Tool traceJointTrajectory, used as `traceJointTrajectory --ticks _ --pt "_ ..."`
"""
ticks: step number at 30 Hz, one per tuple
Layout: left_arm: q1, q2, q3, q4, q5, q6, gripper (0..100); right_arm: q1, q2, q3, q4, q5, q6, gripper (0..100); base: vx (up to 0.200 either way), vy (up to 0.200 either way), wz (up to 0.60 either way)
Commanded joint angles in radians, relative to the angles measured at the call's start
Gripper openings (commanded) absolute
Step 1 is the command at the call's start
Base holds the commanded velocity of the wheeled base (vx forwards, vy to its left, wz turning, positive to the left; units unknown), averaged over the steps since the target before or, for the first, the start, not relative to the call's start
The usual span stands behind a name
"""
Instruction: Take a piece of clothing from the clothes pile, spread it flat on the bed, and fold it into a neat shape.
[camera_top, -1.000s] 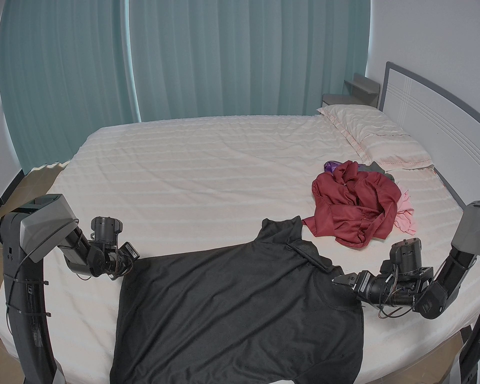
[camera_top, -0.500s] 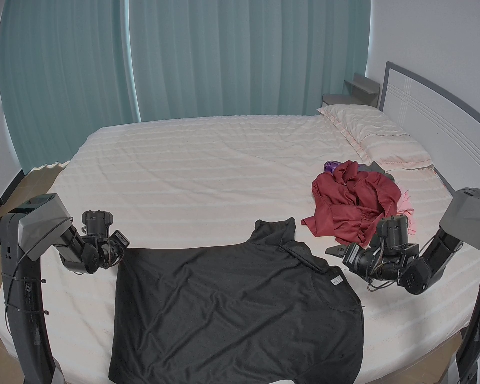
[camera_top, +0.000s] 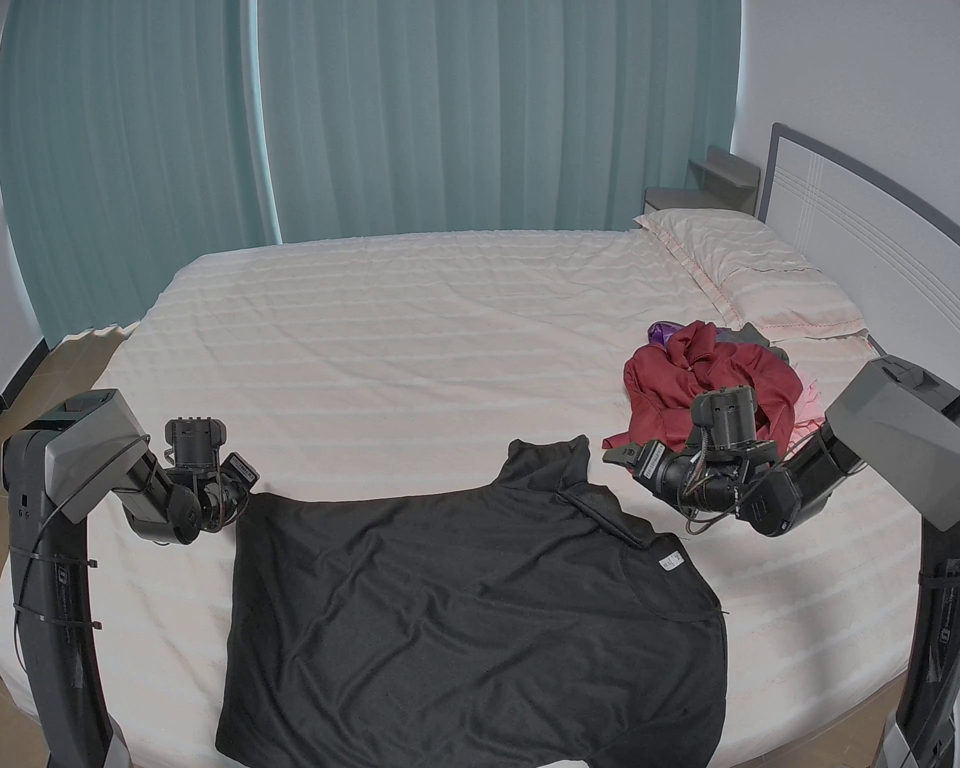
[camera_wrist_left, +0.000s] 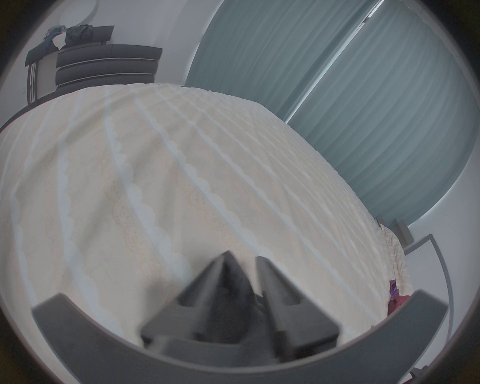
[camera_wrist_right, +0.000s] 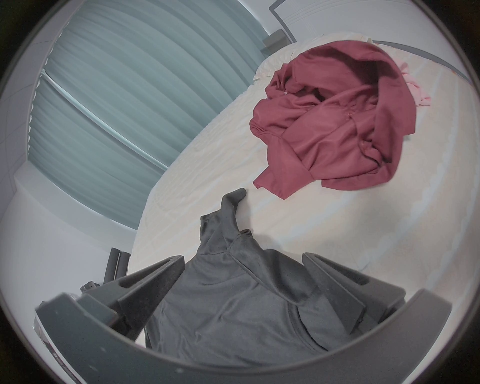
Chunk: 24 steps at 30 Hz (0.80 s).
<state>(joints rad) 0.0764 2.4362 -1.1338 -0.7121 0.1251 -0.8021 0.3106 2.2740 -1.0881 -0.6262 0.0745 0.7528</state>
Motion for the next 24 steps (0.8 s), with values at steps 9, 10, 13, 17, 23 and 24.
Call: traceJointTrajectory --ticks 9,10,13,17,23,24 --pt "0.002 -0.035 0.077 -0.001 -0.05 -0.072 100 0.031 0.222 -0.366 0.175 -0.047 -0.132 100 0.0 0.0 0.0" --pt "0.003 -0.042 0.088 -0.001 -0.065 -0.072 100 0.036 0.237 -0.395 0.192 -0.053 -0.132 100 0.0 0.0 0.0" --pt "0.003 -0.065 0.118 -0.001 -0.105 -0.074 100 0.061 0.285 -0.487 0.226 -0.087 -0.13 100 0.0 0.0 0.0" --pt "0.005 -0.077 0.134 -0.001 -0.131 -0.077 100 0.079 0.334 -0.558 0.247 -0.099 -0.132 100 0.0 0.0 0.0" --pt "0.005 -0.077 0.134 -0.001 -0.134 -0.098 100 0.073 0.38 -0.622 0.256 -0.107 -0.13 100 0.0 0.0 0.0" --pt "0.005 -0.078 0.134 -0.001 -0.134 -0.1 100 0.073 0.387 -0.633 0.256 -0.108 -0.13 100 0.0 0.0 0.0"
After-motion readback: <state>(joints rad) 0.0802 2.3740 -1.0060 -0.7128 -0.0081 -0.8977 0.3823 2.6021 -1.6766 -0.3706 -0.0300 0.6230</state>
